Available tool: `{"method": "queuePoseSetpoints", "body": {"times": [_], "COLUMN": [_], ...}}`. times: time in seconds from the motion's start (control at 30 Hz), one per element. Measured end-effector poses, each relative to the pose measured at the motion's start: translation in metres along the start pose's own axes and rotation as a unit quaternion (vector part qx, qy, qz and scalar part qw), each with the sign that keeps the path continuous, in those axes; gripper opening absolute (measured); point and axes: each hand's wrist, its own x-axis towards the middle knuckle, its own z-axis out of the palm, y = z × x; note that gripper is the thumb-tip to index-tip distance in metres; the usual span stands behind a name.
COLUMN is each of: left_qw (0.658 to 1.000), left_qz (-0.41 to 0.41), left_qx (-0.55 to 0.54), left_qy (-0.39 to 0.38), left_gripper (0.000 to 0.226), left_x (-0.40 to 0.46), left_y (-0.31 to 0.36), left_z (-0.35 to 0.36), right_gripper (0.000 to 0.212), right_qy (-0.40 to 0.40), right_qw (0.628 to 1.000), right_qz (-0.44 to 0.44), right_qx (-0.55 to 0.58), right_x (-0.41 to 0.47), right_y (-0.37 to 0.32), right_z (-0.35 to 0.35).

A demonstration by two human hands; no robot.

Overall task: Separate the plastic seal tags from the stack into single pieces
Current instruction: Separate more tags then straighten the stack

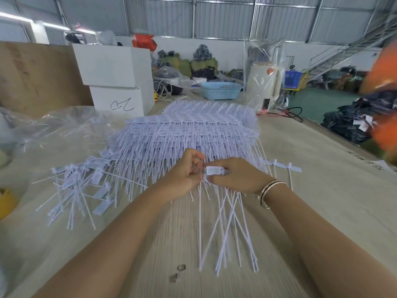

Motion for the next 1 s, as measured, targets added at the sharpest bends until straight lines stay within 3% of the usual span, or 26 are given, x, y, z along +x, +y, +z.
{"method": "queuePoseSetpoints", "body": {"times": [0.13,0.27,0.33,0.43,0.57,0.67,0.73,0.87,1.0], "left_qw": [1.0,0.996,0.984,0.984,0.995,0.995,0.982,0.948,0.915], "left_qz": [-0.011,-0.053,-0.082,-0.089,-0.055,-0.058,-0.055,-0.039,-0.049], "left_qx": [0.003,0.07,0.157,0.153,0.074,-0.051,-0.167,-0.306,-0.392], "left_qy": [-0.003,0.031,0.007,-0.014,0.031,0.063,0.073,0.074,0.081], "left_gripper": [0.031,0.013,0.024,0.038,0.031,0.027,0.027,0.038,0.027], "left_x": [0.0,0.001,0.001,0.0,0.001,0.001,0.001,0.001,0.001], "left_y": [0.002,0.001,0.0,0.0,0.004,0.002,0.001,0.002,0.007], "left_z": [0.002,-0.002,-0.001,-0.001,-0.001,0.004,0.007,0.012,0.014], "right_gripper": [0.034,0.03,0.029,0.03,0.036,0.021,0.013,0.021,0.029], "right_qy": [-0.04,-0.036,-0.043,-0.051,-0.029,0.017,0.051,0.087,0.106], "right_qw": [0.999,0.999,0.999,0.998,0.999,0.998,0.994,0.991,0.987], "right_qz": [0.02,0.025,0.015,-0.006,-0.012,-0.015,-0.023,-0.041,-0.052], "right_qx": [0.004,0.001,-0.004,-0.025,0.015,0.055,0.09,0.096,0.112], "right_x": [0.0,-0.002,-0.003,-0.003,-0.004,-0.005,-0.005,-0.005,-0.004], "right_y": [-0.002,-0.004,-0.008,-0.013,-0.014,-0.015,-0.015,-0.016,-0.018], "right_z": [0.002,0.0,0.0,0.0,-0.004,-0.004,-0.003,0.0,0.001]}}
